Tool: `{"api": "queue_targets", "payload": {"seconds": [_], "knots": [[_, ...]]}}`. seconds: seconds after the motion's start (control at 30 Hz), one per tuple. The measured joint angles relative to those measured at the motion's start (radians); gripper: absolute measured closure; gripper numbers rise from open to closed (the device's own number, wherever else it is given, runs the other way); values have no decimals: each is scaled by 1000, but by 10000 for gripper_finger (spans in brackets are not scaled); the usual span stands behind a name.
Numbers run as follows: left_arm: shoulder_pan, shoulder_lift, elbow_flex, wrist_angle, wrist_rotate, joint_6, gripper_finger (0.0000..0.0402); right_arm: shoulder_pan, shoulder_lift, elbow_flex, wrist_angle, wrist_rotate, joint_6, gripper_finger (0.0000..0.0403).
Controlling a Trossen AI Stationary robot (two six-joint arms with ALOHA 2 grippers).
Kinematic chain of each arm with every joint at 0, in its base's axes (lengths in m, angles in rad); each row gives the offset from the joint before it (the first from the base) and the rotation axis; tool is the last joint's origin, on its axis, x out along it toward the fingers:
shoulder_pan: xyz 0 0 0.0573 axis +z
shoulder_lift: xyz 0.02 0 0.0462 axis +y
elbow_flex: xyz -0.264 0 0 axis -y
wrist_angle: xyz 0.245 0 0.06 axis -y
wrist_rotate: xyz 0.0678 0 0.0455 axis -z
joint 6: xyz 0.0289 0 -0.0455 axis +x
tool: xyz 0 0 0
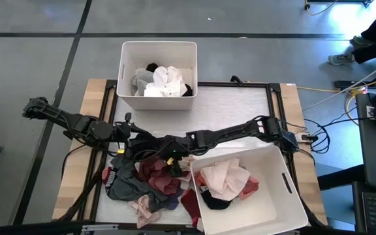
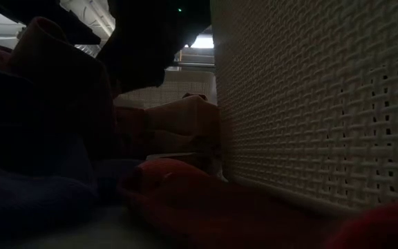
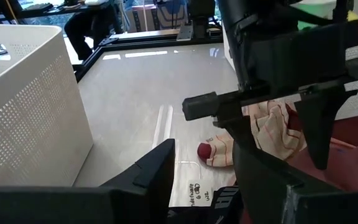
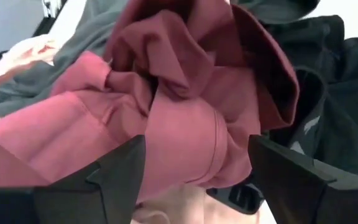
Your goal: Sort clothes
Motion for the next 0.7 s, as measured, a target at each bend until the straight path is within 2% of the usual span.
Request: {"api": "queue_targets", "payload": {"seconds": [0.17, 0.43, 0.57, 0.7], "knots": [[0, 0, 0, 0, 0, 0, 249, 3, 3, 0, 12, -77, 26, 118], [0, 0, 0, 0, 0, -8, 249, 6, 15, 1, -13, 59, 20, 124], [0, 0, 0, 0, 0, -10, 249, 6, 34, 0, -25, 85, -22, 163], [0, 0, 0, 1, 0, -6, 249, 6, 35, 0, -27, 114, -46, 241]]}}
